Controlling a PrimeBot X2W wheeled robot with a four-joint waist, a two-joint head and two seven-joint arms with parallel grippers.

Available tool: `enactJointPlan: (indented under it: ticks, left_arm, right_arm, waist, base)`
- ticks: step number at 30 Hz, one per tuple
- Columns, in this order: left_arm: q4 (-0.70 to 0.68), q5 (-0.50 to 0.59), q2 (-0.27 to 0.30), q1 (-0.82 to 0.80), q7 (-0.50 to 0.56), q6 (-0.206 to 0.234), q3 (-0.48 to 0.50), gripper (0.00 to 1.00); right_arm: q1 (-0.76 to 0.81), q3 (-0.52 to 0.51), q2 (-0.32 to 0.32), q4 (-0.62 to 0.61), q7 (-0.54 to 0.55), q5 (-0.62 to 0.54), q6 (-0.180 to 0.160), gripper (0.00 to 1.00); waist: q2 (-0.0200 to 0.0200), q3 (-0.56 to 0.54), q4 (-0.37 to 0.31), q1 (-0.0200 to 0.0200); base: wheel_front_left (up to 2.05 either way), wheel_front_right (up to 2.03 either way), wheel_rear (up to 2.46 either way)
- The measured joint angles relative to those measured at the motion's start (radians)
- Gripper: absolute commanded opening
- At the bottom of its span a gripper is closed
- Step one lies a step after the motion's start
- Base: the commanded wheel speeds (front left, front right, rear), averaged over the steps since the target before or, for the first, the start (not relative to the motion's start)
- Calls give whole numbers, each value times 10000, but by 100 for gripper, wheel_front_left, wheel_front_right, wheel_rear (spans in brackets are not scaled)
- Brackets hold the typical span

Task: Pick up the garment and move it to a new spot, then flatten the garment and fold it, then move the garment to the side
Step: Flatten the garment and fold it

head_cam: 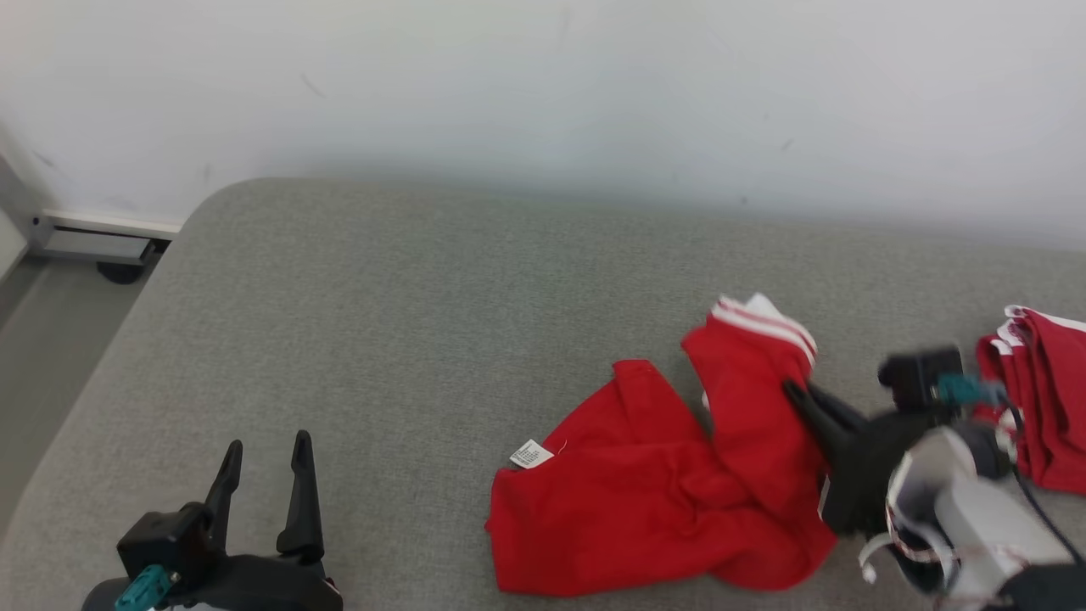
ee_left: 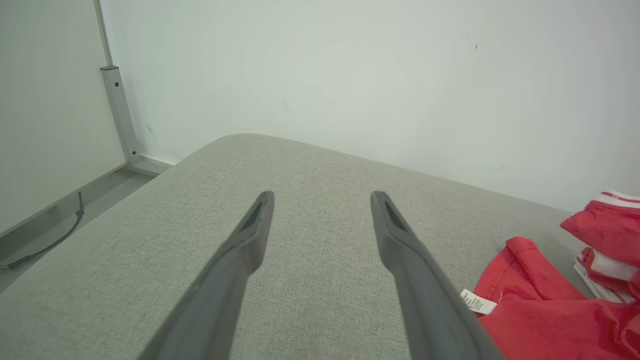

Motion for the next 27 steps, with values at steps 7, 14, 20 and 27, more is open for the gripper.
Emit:
enactJointPlan:
  ticks: [7, 14, 20, 27]
  left_arm:
    - [-88, -2, 0, 188, 0, 2, 50, 100]
    - [-73, 0, -69, 152, 4, 0, -150, 100]
    - [-38, -2, -109, 136, 15, -4, -213, 100]
    - [155, -2, -117, 93, 19, -15, -297, 100]
  right_arm:
    - [2462, -564, -268, -819, -1149, 274, -203, 0]
    - [3736, -878, -339, -1080, -1703, 610, -378, 0]
    - [4432, -462, -290, -995, -1685, 520, -380, 0]
    - [4443, -362, -412, -811, -1509, 368, -504, 100]
  waist:
    - [0, 26, -402, 0]
    - [0, 88, -570, -1]
    - [0, 116, -579, -2]
    - [-1, 42, -520, -2]
  base:
    - [0, 0, 0]
    - [0, 0, 0]
    - [0, 0, 0]
    - [0, 0, 0]
